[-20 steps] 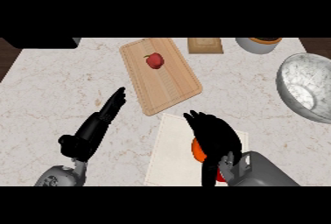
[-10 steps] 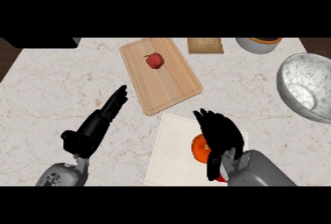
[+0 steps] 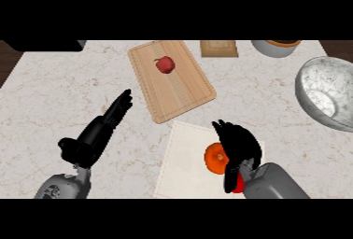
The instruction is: Pick the squash from the placemat and place it in the bowl
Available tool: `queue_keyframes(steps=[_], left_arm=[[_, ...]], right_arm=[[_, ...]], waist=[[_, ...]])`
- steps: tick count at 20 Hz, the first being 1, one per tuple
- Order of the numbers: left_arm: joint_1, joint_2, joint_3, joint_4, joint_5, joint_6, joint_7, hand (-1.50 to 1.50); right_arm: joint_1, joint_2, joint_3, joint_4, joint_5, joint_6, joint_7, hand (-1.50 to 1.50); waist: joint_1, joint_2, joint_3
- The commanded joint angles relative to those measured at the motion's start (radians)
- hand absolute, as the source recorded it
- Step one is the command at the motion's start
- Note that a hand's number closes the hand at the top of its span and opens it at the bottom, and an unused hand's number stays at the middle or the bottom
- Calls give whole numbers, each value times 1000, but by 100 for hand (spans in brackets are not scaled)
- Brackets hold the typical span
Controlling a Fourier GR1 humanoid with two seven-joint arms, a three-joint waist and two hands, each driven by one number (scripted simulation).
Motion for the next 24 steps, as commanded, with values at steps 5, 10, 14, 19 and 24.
queue_keyframes(steps=[5,10,14,19,24], left_arm=[[-17,-42,16,5,-32,-23,10,0],[1,-70,35,35,-59,-32,-12,0],[57,-60,56,56,-66,-71,-89,0],[-12,-73,63,-3,-44,-40,20,0],[54,-59,50,-20,-65,-53,-9,0]], right_arm=[[0,69,0,85,115,-94,-163,150],[-19,123,-29,149,196,-124,-208,150],[18,114,-46,92,235,-128,-240,150],[159,-249,-43,-122,146,-85,-635,150],[270,-446,-143,-182,197,-239,-835,150]], waist=[[1,1,0],[0,1,0],[0,0,0],[-23,-3,1],[-16,-3,1]])
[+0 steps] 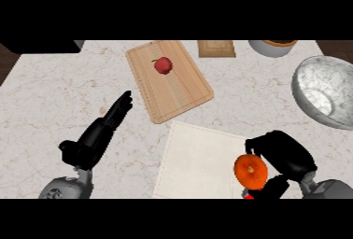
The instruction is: Pick the squash from the placemat and place it in the bowl
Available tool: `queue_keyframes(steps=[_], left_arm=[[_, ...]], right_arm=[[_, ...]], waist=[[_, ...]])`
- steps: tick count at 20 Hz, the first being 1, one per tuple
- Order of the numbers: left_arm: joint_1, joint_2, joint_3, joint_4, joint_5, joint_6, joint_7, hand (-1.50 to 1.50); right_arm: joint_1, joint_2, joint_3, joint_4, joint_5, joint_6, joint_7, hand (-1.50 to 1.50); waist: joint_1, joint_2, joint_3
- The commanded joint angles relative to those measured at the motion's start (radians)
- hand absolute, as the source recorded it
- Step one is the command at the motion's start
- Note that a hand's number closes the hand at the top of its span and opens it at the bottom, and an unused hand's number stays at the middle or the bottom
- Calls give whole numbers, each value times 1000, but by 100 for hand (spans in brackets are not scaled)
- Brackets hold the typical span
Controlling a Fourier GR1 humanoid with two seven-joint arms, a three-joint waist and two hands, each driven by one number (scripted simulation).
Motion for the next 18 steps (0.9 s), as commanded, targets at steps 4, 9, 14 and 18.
queue_keyframes(steps=[4,9,14,18], left_arm=[[-9,5,16,-39,11,-8,45,0],[-9,21,50,30,27,-33,-8,0],[1,15,34,11,10,-32,-20,0],[-12,1,35,7,6,-32,-7,0]], right_arm=[[112,-138,-173,-90,55,-226,-112,150],[76,-81,-351,-233,-131,-242,-103,150],[26,-27,-527,-286,-359,-205,-62,150],[-33,-33,-619,-241,-445,-140,-9,150]], waist=[[-4,1,1],[-12,1,1],[-2,3,1],[11,6,1]])
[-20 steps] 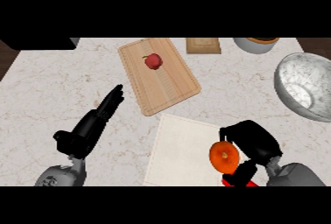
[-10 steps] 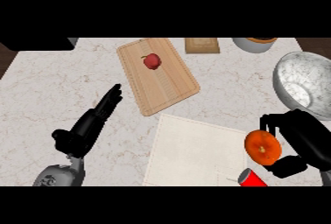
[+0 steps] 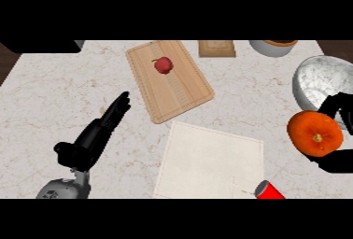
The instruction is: Pick the squash from the placemat and place it in the bowl
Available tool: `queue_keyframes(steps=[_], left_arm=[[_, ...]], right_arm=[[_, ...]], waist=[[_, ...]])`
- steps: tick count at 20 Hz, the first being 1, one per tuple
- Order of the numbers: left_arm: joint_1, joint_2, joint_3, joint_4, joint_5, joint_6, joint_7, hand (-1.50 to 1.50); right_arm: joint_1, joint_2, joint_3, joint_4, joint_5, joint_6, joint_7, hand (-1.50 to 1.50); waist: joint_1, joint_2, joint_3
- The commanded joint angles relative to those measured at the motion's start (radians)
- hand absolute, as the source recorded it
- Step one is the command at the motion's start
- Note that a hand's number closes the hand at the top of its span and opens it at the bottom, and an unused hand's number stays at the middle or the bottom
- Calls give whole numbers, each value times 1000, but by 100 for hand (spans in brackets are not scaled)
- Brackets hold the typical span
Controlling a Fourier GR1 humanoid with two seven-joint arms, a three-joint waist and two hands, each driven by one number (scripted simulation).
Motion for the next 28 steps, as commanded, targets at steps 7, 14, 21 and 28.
queue_keyframes(steps=[7,14,21,28], left_arm=[[-31,-16,16,56,-20,-17,-20,0],[-10,-41,-11,-29,-32,0,41,0],[-73,-23,16,24,-7,-43,35,0],[-54,-65,-30,26,-63,-7,6,0]], right_arm=[[-168,-57,-134,323,94,-33,-83,150],[-323,-62,-182,701,214,-267,-298,150],[-435,-123,-115,1037,232,-32,-278,150],[-593,-123,-154,1335,178,14,-546,-150]], waist=[[19,7,0],[30,8,1],[49,15,1],[46,16,3]])
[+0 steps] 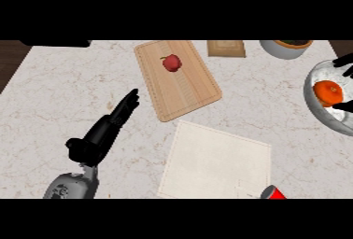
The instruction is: Pick the squash from the placemat and place it in the bowl
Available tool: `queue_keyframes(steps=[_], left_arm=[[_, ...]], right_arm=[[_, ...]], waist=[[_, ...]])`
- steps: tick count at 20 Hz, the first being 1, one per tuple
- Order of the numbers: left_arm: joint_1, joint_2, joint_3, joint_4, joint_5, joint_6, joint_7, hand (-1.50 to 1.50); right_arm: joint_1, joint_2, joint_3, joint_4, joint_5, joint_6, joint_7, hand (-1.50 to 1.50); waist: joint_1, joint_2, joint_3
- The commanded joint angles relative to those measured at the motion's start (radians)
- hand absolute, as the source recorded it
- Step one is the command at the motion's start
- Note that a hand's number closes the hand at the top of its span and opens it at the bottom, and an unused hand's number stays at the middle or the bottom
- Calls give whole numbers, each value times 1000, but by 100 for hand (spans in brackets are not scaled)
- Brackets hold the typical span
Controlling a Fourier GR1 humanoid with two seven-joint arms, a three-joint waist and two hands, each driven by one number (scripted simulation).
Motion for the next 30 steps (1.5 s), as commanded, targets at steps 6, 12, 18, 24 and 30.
queue_keyframes(steps=[6,12,18,24,30], left_arm=[[38,9,12,-53,19,-19,27,0],[-29,-30,4,18,-16,19,19,0],[31,2,7,-35,-2,-18,-1,0],[-33,12,56,23,33,-38,-12,0],[-27,0,42,11,6,-12,4,0]], right_arm=[[-121,-10,-143,277,-91,-84,-200,-150],[-189,-91,-300,372,-223,-44,-125,-150],[-146,-238,-395,504,-288,30,-159,-150],[-78,-334,-476,559,-360,121,-227,-150],[26,-406,-486,581,-364,226,-304,-150]], waist=[[-6,-4,1],[-18,0,1],[4,9,4],[-5,17,7],[-7,18,11]])
